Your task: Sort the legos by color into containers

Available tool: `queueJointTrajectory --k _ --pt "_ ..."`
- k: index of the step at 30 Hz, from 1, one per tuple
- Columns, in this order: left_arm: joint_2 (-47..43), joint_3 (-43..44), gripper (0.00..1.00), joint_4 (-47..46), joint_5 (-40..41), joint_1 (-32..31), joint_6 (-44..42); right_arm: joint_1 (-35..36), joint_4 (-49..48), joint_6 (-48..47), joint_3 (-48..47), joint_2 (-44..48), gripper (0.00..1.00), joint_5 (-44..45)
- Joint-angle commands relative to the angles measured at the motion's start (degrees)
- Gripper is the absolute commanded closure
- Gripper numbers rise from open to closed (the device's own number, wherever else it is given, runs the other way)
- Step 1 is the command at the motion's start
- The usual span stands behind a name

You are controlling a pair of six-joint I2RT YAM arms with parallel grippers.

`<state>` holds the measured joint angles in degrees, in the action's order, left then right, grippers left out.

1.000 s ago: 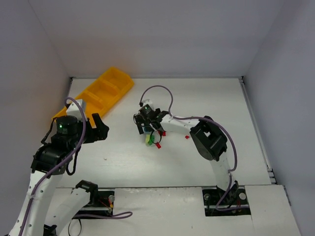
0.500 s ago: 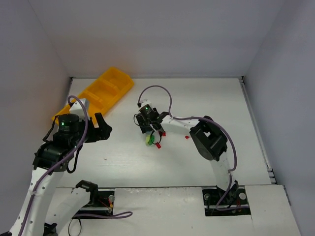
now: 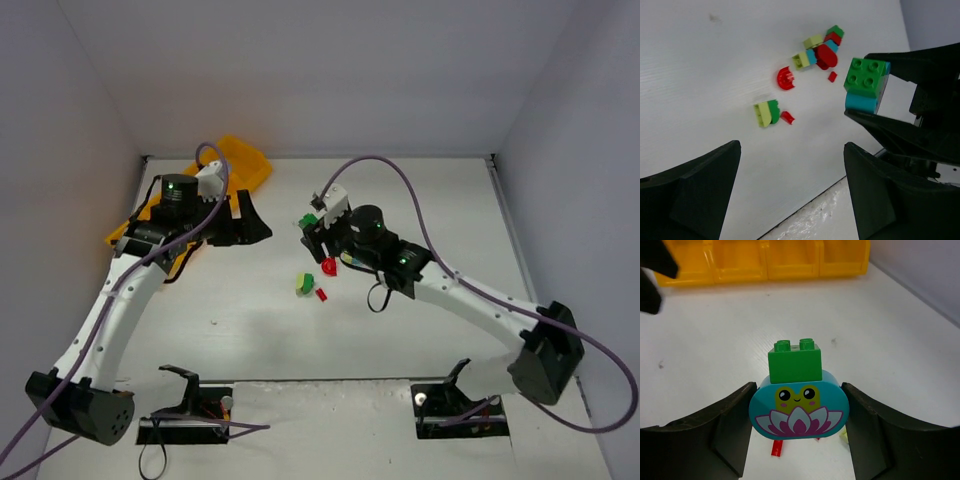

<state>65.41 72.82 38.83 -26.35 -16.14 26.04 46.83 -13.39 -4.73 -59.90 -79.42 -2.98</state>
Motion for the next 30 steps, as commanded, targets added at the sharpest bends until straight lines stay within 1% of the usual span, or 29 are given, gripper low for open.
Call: queueJointTrajectory --k 1,4,6,8,10,13,19,22,27,30 --pt "3.5 5.7 0.23 -7.2 -12.3 -0.2 0.1 0.1 -3.2 -2.8 3.5 5.2 1.00 -4.3" --pt "7.7 8.9 0.23 -8.8 -18.9 -0.3 1.9 0.5 -2.5 -3.3 4.6 9.4 1.00 -4.1" --pt "10.2 10.3 0.23 -11.7 -24.1 -0.3 5.0 0.6 -1.4 -3.8 4.7 10.9 1.00 -3.9" --pt "11.4 10.5 0.23 -15.7 -26.7 -0.7 8.2 0.7 -0.5 -4.6 4.9 11.9 1.00 -3.6" --pt "12.1 11.0 0.23 -16.4 -26.9 -1.5 8.9 0.7 -0.2 -4.8 5.1 12.1 1.00 -3.5" --pt "14.6 12.3 0.23 -14.6 -26.6 -3.8 8.5 0.8 0.6 -5.1 4.7 12.3 1.00 -3.6" --pt "16.8 12.9 0.24 -14.0 -24.5 -7.4 8.4 0.8 1.3 -5.2 4.4 12.3 1.00 -4.7" --pt "17.7 13.3 0.28 -14.0 -23.4 -9.0 7.4 0.8 1.4 -5.1 4.4 12.4 1.00 -5.4" --pt "18.9 13.3 0.34 -13.0 -22.4 -9.3 6.0 0.8 1.4 -4.8 4.6 12.4 1.00 -6.2" --pt "19.3 13.4 0.40 -12.6 -22.8 -9.3 5.2 0.8 1.4 -4.5 4.9 12.6 1.00 -6.2"
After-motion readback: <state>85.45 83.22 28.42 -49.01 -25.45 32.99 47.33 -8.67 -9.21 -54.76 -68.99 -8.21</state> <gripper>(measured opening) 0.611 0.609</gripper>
